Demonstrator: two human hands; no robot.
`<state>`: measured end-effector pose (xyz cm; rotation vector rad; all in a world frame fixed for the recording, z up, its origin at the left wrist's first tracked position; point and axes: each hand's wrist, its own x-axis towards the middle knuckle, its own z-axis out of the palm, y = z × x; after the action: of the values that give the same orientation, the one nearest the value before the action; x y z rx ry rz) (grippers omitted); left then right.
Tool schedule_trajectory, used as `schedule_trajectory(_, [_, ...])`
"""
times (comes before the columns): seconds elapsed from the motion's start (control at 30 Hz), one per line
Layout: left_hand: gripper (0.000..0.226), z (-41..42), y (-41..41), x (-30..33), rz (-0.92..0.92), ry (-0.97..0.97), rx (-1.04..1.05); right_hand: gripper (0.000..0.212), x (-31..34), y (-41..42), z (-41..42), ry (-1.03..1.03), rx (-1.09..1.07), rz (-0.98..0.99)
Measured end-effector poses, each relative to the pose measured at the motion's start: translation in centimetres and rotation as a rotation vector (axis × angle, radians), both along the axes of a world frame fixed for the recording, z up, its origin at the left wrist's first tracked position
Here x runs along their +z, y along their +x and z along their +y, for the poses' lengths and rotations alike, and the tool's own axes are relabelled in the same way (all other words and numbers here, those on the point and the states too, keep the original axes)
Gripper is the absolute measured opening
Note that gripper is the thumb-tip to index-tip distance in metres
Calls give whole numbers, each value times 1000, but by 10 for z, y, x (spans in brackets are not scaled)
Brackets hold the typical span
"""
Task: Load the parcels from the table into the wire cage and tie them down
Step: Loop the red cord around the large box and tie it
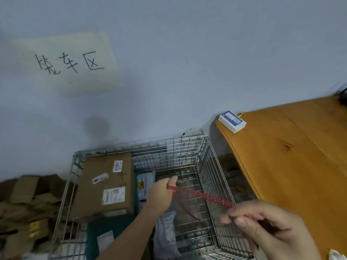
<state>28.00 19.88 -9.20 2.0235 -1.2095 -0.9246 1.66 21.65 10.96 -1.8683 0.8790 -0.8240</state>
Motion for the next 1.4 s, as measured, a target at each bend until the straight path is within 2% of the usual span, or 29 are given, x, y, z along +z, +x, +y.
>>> schedule_trajectory(0.1, [43,2,0,-13,228,85,96,30,-13,19,-2,191,-41,113])
schedule_trajectory(0.23, [24,8,-15,-21,368,142,-169,41,-42,36,-1,259,-23,380])
schedule_trajectory(0.33, [30,16,-28,-27,337,140,-400,35,-71,44,3,314,-40,455])
schedule_trajectory(0.43, [14,18,-39,-39,214,193,-580,32,-87,43,8,360,-62,533])
schedule_trajectory(0.57, [7,14,-35,-44,273,158,-443,35,-94,29,6,409,-132,418])
schedule_trajectory(0.77, [4,-15,-16,-34,235,85,-296,27,-110,7,-6,378,-315,335])
schedule_trajectory(0.97, [7,-34,-5,-10,265,-13,-307,24,-123,10,-25,354,-335,340])
schedule_trajectory(1.13, [14,-35,-2,-1,257,5,-409,19,-132,28,-34,363,-301,282])
schedule_trajectory(1.27, [10,-33,-2,-1,273,-15,-465,20,-136,46,-42,346,-317,251])
schedule_trajectory(1.4, [7,-29,-2,-6,300,-31,-456,23,-155,57,-55,332,-302,334])
